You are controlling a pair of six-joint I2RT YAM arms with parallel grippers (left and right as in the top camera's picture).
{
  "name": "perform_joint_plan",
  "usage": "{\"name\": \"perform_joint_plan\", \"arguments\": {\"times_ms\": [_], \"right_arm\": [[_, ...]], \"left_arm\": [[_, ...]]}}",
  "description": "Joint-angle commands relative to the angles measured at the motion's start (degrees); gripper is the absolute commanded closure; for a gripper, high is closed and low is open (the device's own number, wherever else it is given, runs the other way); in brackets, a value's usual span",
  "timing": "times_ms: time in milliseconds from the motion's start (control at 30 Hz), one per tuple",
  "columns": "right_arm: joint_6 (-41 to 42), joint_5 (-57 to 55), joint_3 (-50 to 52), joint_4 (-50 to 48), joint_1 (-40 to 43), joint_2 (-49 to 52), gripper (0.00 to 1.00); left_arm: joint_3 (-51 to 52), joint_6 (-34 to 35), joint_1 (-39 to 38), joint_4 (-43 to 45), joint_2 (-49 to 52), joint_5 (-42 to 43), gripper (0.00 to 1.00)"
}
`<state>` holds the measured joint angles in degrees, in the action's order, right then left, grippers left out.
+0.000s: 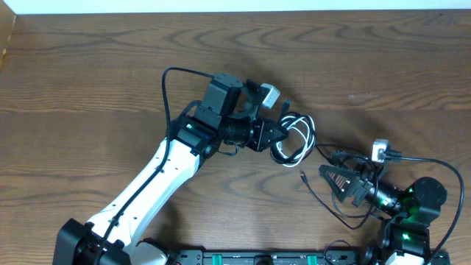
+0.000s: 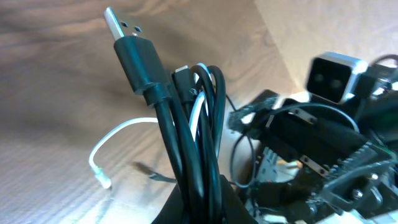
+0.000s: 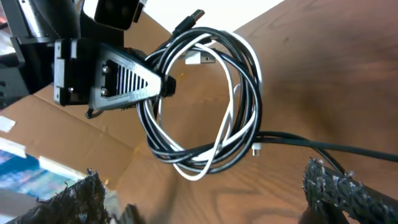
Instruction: Untangle cables
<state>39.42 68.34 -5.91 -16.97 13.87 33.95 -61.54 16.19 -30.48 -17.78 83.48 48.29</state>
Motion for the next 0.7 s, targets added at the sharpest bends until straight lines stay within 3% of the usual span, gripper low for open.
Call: {"name": "perform_joint_plan", "arguments": {"times_ms": [0, 133, 200, 267, 367, 533, 667], "right_arm": [[6.7, -3.5, -0.4, 0.1, -2.3, -0.3, 0.01], [9.9, -9.9, -0.4, 0.1, -6.1, -0.3, 0.05], [11.0, -13.2, -0.4, 0.2, -8.1, -0.3, 0.14], [11.4, -16.4, -0.4, 0.6, -9.7, -0.3, 0.01], [6.6, -21.7, -0.4, 6.1, -10.6, -0.3, 0.01], [5.1, -37.0, -0.4, 25.0, -10.5, -0.3, 0.01], [4.2, -39.8, -0.9, 26.9, -10.5, -0.3, 0.01]], "left_arm": [[-0.6, -1.1, 0.1, 0.1, -1.0, 6.3, 0.92], [-0.6, -1.1, 0.2, 0.1, -1.0, 10.8, 0.92], [-0.6, -1.1, 0.2, 0.1, -1.0, 11.7, 0.92], [-0.6, -1.1, 0.2, 0.1, -1.0, 11.6, 0.92], [-0.6, -1.1, 0.3, -0.1, -1.0, 8.6, 0.92], [-0.6, -0.7, 1.7, -4.1, -1.0, -8.6, 0.92], [-0.6, 8.4, 7.0, -7.3, -1.0, -26.8, 0.92]]}}
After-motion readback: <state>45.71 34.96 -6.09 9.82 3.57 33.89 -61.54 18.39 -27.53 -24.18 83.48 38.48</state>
